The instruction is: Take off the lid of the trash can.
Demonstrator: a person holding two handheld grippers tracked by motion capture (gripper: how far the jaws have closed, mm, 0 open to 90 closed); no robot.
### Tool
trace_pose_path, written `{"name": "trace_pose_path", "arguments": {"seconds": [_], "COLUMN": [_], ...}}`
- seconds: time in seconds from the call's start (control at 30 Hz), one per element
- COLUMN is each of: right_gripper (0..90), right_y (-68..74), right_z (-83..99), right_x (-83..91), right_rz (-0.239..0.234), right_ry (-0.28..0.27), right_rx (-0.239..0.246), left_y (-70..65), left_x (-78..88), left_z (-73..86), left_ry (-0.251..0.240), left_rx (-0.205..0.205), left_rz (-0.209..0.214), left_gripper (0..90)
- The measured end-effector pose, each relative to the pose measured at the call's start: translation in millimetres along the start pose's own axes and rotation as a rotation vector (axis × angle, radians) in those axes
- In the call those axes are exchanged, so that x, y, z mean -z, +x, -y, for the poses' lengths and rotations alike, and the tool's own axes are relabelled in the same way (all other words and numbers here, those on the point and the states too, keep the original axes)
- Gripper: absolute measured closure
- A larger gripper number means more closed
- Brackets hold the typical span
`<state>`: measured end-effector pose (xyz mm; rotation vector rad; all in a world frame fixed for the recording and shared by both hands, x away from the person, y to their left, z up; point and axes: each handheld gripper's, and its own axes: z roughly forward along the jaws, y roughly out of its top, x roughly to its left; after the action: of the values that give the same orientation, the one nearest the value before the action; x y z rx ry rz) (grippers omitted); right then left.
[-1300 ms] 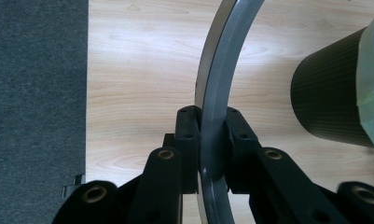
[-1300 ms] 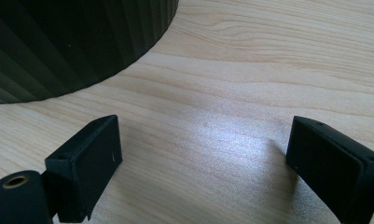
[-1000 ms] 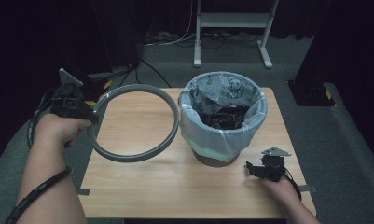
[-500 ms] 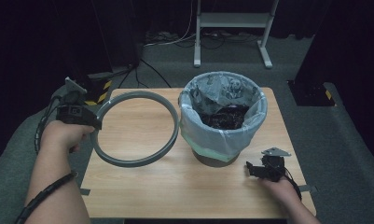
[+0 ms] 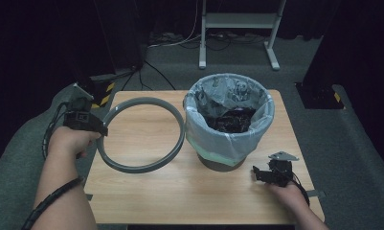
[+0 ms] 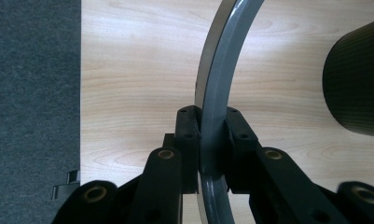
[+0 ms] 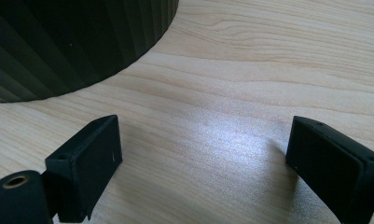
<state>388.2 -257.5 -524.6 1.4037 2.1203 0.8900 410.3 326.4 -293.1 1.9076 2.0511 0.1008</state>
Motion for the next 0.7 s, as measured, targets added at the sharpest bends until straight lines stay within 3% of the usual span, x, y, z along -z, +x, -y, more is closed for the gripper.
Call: {"name": "trace_pose_path", "arguments": {"seconds": [0.7], "right_gripper": [10.0], "right_y": [-0.1], "right_z": [0.3], "right_x": [0.2], "right_rz": [-0.001], "right_ry": [-0.001], "right_rx": [0.003], "left_y": [12.6], "left_x": [-36.0], "left_z": [11.7], "left_ry": [0.055], "left_rx": [0.022], "left_rz": [0.012], "left_gripper": [78.2]}}
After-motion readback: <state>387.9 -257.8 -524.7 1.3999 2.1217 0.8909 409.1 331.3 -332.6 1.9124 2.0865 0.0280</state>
